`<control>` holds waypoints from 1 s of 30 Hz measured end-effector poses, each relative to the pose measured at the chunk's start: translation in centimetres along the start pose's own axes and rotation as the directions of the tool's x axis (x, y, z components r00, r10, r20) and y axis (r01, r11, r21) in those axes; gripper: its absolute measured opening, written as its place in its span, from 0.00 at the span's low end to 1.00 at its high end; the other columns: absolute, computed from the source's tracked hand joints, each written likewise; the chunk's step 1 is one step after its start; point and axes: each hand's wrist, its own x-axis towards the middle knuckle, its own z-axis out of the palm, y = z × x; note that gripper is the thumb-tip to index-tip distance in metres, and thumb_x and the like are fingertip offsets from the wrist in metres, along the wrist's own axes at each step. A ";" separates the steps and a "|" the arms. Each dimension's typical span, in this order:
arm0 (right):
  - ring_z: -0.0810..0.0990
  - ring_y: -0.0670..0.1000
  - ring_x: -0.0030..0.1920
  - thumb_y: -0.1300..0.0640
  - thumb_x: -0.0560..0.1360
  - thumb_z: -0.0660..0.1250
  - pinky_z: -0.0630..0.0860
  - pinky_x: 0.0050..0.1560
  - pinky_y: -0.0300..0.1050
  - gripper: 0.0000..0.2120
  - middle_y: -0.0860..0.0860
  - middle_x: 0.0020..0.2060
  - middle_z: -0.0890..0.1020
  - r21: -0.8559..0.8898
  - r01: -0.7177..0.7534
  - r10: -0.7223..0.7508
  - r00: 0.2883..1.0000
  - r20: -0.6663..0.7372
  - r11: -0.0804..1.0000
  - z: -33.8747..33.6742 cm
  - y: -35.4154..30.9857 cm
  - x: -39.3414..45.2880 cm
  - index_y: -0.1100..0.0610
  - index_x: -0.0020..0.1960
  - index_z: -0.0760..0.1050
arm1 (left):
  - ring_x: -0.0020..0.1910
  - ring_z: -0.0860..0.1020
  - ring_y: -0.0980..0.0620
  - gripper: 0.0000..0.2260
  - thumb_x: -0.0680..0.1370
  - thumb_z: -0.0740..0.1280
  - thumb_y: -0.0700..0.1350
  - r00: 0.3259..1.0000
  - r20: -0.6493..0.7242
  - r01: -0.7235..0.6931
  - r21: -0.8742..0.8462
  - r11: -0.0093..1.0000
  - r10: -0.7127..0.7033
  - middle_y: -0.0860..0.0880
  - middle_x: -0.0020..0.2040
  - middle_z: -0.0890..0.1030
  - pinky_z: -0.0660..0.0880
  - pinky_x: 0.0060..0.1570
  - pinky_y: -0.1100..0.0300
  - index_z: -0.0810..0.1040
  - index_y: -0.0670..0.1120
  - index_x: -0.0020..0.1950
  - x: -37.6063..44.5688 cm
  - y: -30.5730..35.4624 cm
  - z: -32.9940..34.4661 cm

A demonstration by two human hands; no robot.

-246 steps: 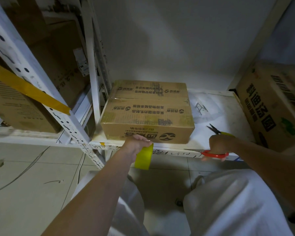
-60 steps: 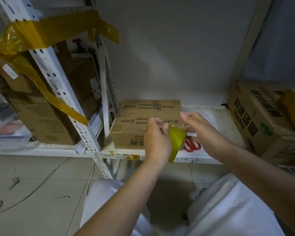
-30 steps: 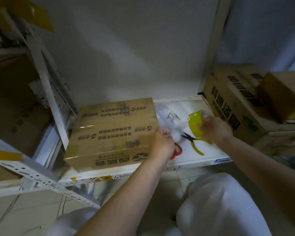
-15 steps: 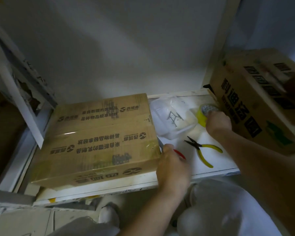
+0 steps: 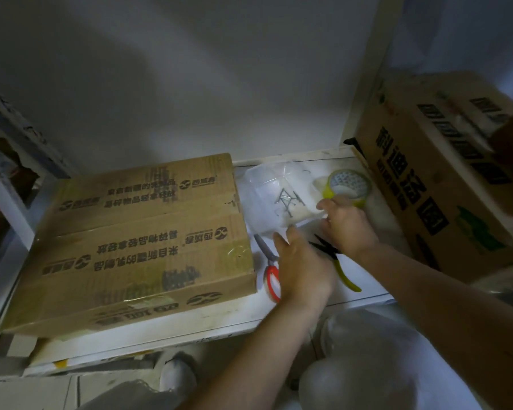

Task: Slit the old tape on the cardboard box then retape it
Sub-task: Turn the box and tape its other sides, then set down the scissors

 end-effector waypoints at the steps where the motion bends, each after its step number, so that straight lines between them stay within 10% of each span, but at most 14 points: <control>1: 0.79 0.62 0.50 0.61 0.73 0.65 0.77 0.49 0.53 0.16 0.59 0.57 0.76 0.014 0.012 -0.012 1.000 0.010 1.000 0.1 -0.2 -0.2 0.58 0.61 0.74 | 0.75 0.58 0.42 0.26 0.80 0.56 0.38 1.000 0.014 0.024 0.008 1.000 -0.024 0.43 0.78 0.50 0.62 0.70 0.54 0.53 0.45 0.77 0.8 0.3 0.0; 6: 0.81 0.60 0.50 0.61 0.75 0.65 0.77 0.49 0.53 0.21 0.60 0.55 0.78 0.145 0.123 -0.126 0.992 0.008 0.982 0.8 -2.0 -0.1 0.58 0.68 0.71 | 0.77 0.50 0.41 0.31 0.77 0.54 0.32 0.997 -0.010 0.077 0.039 0.996 -0.077 0.43 0.78 0.37 0.58 0.74 0.52 0.51 0.44 0.78 4.1 -0.3 -1.1; 11: 0.79 0.60 0.47 0.61 0.78 0.61 0.73 0.40 0.50 0.26 0.54 0.65 0.69 -0.011 -0.013 0.011 0.993 -0.119 1.000 -0.3 -1.6 0.0 0.52 0.73 0.59 | 0.73 0.64 0.45 0.35 0.76 0.56 0.28 0.999 -0.045 0.020 0.086 0.996 -0.016 0.50 0.78 0.36 0.73 0.53 0.64 0.49 0.46 0.79 5.3 -0.7 -1.7; 15: 0.78 0.62 0.52 0.55 0.80 0.59 0.74 0.45 0.51 0.19 0.58 0.65 0.66 -0.178 -0.309 0.296 0.950 -0.097 0.934 -1.7 1.9 0.7 0.59 0.69 0.63 | 0.74 0.62 0.44 0.34 0.76 0.56 0.28 1.000 -0.019 0.023 0.150 0.988 -0.021 0.49 0.79 0.41 0.75 0.59 0.56 0.49 0.45 0.79 6.3 -0.9 -1.1; 25: 0.74 0.60 0.62 0.68 0.76 0.59 0.72 0.60 0.49 0.23 0.57 0.67 0.69 -0.049 -0.121 0.126 0.985 0.117 0.991 -0.7 0.8 4.1 0.58 0.70 0.67 | 0.76 0.57 0.46 0.30 0.77 0.55 0.30 1.000 -0.011 0.008 0.201 0.979 -0.006 0.46 0.79 0.44 0.62 0.71 0.58 0.51 0.42 0.78 6.8 -1.1 -0.7; 30: 0.77 0.63 0.54 0.65 0.77 0.60 0.74 0.49 0.53 0.20 0.56 0.65 0.67 0.017 -0.181 0.182 0.980 -0.085 0.983 -0.5 -0.9 2.0 0.56 0.68 0.64 | 0.77 0.54 0.48 0.29 0.77 0.54 0.30 1.000 -0.009 -0.021 0.186 0.982 0.023 0.44 0.79 0.47 0.54 0.75 0.55 0.52 0.41 0.78 6.9 -1.2 -1.0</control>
